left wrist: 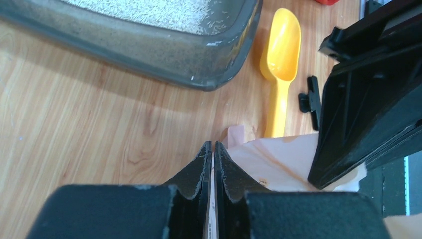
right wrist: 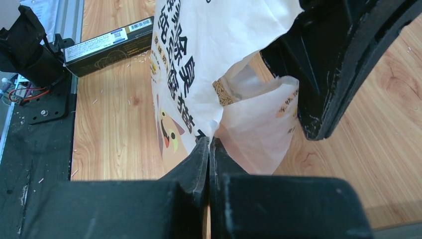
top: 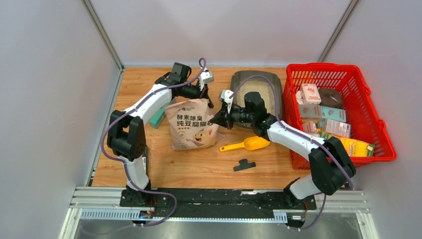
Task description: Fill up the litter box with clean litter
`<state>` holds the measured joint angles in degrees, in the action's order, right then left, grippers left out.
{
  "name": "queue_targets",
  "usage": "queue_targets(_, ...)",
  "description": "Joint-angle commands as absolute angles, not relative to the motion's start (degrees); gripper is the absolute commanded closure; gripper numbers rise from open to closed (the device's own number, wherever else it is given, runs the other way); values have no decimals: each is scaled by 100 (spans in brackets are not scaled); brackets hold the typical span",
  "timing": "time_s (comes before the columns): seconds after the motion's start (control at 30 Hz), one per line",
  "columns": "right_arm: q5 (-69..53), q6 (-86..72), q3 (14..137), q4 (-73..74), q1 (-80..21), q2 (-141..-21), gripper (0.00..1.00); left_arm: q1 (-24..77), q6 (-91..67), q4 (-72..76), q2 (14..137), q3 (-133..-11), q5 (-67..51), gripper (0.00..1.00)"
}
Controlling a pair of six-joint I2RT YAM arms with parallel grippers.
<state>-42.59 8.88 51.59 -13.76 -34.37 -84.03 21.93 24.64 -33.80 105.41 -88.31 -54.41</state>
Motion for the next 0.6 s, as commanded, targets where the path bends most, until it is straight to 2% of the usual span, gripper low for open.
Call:
queue_targets(0.0, -4316, 1037, 5423, -1450, -3366, -8437, 100, 2364, 2145, -2988, 10195, -8789, -5810, 89)
queue_targets(0.13, -4315, 1072, 5458, -1468, -3322, -8499, 100, 2478, 2118, -2997, 10108, -8666, -5766, 89)
queue_targets(0.2, -4368, 1195, 5467, -1450, -3313, -8490, 100, 2479, 1725, -2483, 9976, -8500, -5495, 89)
queue_targets(0.33, -4421, 1239, 5493, -1362, -3313, -8482, 100, 2417, 1091, -1627, 9686, -8376, -4137, 87)
queue_targets(0.57, -4412, 1230, 5484, -1345, -3287, -8438, 100, 1908, 1123, -1923, 9405, -8921, -2541, 85)
